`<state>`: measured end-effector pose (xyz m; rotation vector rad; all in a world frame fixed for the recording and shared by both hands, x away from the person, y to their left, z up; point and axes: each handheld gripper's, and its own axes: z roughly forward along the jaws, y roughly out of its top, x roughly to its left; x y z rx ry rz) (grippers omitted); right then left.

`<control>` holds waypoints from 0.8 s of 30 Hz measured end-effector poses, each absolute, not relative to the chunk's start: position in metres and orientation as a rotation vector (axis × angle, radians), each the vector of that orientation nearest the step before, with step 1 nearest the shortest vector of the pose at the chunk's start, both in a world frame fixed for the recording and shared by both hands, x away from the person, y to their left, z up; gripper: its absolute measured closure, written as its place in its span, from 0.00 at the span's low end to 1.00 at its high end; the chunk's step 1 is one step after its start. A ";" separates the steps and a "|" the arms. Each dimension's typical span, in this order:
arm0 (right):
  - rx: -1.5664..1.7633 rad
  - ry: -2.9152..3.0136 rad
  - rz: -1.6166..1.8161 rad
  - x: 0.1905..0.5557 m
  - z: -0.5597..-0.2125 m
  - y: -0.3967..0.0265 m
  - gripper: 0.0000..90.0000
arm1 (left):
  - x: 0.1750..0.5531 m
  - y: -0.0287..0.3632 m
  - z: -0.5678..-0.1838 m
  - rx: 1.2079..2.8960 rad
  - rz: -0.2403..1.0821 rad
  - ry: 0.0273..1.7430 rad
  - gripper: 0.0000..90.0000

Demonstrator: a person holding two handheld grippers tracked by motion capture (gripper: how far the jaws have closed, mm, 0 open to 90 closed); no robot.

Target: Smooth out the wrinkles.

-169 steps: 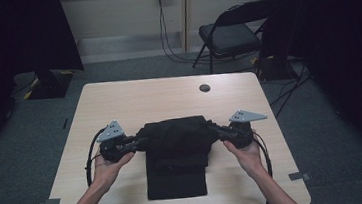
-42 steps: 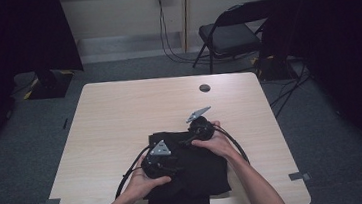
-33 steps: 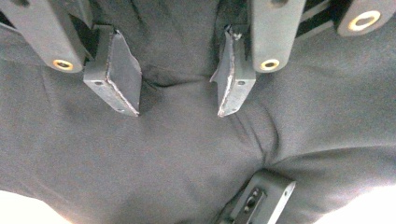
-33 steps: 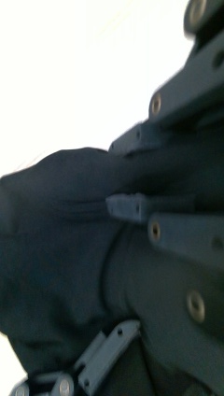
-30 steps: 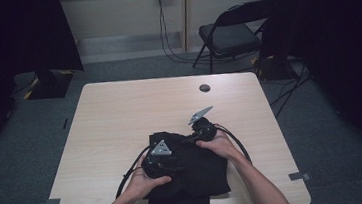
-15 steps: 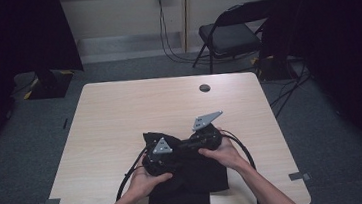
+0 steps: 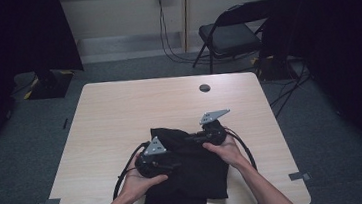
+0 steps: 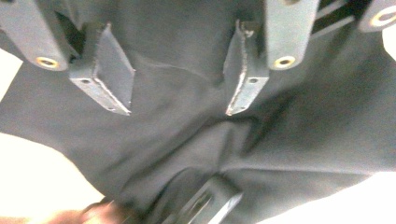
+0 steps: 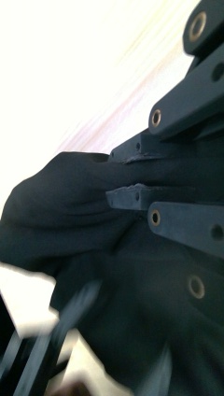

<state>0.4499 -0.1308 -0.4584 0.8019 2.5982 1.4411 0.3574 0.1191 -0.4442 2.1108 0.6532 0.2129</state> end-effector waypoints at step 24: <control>0.616 2.603 1.443 0.413 -0.427 -0.117 0.90 | 0.374 0.082 -0.491 2.199 0.294 0.616 0.82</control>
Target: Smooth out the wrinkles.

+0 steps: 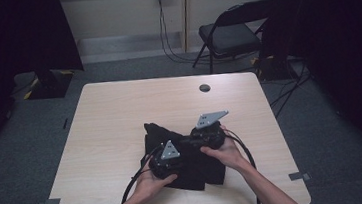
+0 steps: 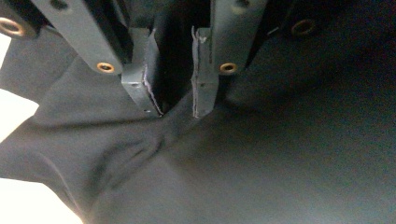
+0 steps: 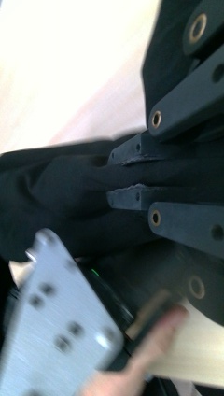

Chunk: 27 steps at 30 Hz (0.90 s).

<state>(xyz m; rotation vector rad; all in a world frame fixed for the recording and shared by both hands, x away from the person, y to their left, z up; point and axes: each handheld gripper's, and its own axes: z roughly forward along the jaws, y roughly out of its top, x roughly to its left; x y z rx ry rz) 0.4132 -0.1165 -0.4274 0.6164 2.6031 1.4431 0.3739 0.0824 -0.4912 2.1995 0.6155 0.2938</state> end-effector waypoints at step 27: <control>0.767 2.537 1.369 0.393 -0.456 -0.113 0.89 | 0.355 0.101 -0.493 2.233 0.182 0.656 0.73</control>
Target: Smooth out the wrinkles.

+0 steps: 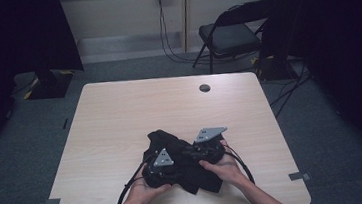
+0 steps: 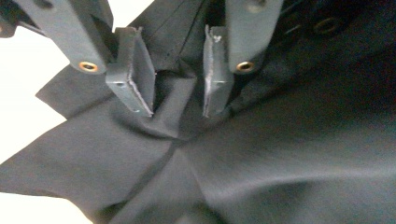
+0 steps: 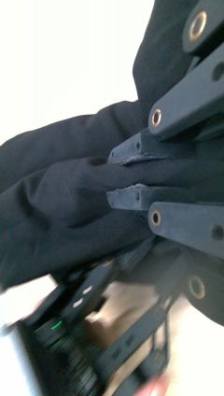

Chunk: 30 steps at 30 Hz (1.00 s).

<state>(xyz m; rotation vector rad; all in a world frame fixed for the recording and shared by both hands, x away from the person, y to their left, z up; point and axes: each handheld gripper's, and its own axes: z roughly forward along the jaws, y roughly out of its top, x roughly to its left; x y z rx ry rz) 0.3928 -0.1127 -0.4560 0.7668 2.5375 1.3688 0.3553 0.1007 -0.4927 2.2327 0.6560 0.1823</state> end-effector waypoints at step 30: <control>0.538 2.582 1.259 0.395 -0.475 -0.098 0.86 | 0.422 0.126 -0.450 2.097 0.258 0.745 0.62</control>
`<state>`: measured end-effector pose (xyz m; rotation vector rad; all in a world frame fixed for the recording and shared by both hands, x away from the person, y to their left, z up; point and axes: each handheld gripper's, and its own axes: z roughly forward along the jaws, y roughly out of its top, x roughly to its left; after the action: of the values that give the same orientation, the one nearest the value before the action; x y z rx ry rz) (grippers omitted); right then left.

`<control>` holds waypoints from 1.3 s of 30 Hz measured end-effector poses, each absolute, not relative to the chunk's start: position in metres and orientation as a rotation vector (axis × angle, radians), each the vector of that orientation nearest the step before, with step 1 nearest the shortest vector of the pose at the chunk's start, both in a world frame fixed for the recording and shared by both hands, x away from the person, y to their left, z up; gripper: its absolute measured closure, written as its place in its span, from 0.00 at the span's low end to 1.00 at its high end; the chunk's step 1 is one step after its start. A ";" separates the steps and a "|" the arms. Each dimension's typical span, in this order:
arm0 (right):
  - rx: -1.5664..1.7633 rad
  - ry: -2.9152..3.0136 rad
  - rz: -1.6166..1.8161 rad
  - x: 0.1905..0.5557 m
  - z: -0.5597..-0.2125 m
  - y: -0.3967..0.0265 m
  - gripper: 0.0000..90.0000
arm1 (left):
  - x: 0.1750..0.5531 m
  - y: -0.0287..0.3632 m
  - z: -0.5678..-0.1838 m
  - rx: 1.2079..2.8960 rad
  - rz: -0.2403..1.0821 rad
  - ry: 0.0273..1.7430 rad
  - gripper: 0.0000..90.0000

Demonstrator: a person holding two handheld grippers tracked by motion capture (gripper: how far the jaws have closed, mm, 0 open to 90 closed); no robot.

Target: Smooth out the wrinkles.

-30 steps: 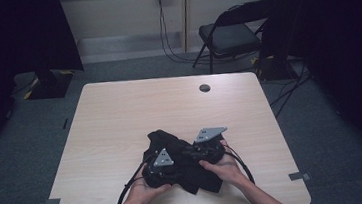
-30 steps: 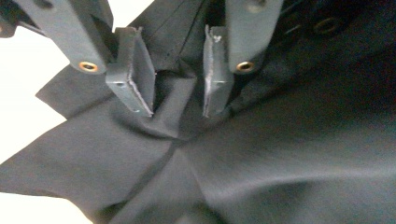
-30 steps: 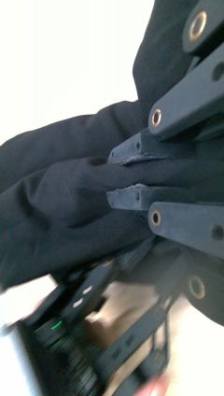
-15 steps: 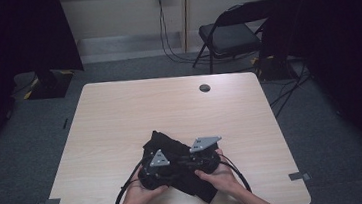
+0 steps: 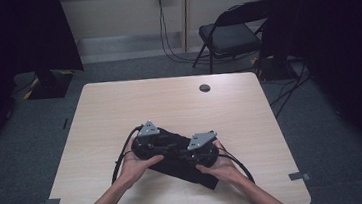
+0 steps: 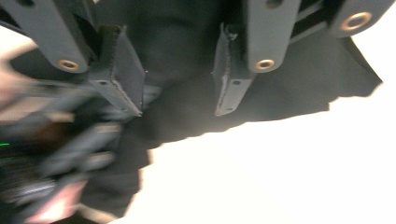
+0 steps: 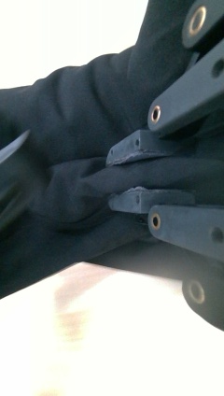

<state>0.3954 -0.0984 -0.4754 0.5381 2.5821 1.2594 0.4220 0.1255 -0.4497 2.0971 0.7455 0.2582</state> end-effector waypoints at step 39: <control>0.993 2.466 1.109 0.348 -0.472 -0.164 0.34 | 0.410 0.141 -0.462 2.152 0.337 0.679 0.36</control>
<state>0.3484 -0.1642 -0.4719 0.9934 2.4661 1.1089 0.4100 0.1411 -0.4620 2.1524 0.6789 0.3368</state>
